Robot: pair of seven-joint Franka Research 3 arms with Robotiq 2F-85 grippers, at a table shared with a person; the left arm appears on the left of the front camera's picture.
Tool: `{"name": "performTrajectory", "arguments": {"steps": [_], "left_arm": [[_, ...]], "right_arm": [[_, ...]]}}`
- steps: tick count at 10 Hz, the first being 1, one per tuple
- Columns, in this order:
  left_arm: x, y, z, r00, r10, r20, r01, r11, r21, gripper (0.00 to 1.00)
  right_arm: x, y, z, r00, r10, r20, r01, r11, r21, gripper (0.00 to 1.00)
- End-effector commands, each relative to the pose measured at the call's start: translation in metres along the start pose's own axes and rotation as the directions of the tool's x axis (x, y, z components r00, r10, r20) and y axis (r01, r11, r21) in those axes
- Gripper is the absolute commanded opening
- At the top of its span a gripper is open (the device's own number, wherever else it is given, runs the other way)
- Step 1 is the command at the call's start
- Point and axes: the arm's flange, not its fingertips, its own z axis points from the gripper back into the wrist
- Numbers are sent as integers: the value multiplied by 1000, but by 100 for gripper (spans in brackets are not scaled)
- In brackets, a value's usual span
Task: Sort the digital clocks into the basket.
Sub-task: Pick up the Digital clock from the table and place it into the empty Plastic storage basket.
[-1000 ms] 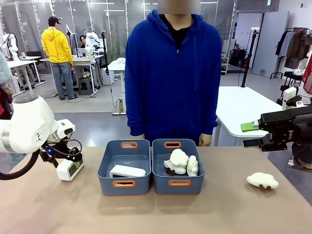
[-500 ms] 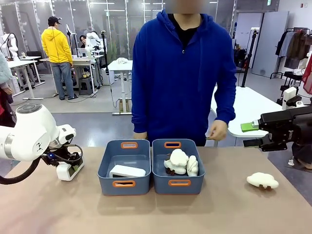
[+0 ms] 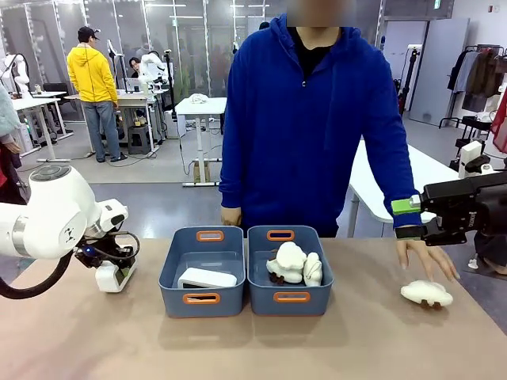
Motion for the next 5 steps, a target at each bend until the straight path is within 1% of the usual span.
{"name": "performTrajectory", "arguments": {"steps": [1, 2, 3, 4, 5], "left_arm": [[-1, 8, 42, 999, -16, -50, 10, 993, -114, 3], [-8, 14, 78, 996, -48, -70, 34, 981, -193, 3], [-13, 17, 112, 998, -36, -54, 21, 967, -254, 3], [-17, 17, 140, 999, -45, -20, 37, 949, -313, 3], [-19, 14, 162, 996, -85, 11, 82, 919, -385, 3]], "right_arm": [[1, 0, -2, 1000, 17, 12, -17, 1000, 17, 86], [1, 0, -2, 1000, 17, 12, -17, 1000, 17, 86], [1, 0, -2, 1000, 17, 12, -17, 1000, 17, 86], [1, 0, -2, 1000, 17, 12, -17, 1000, 17, 86], [1, 0, -2, 1000, 17, 12, -17, 1000, 17, 86]]}}
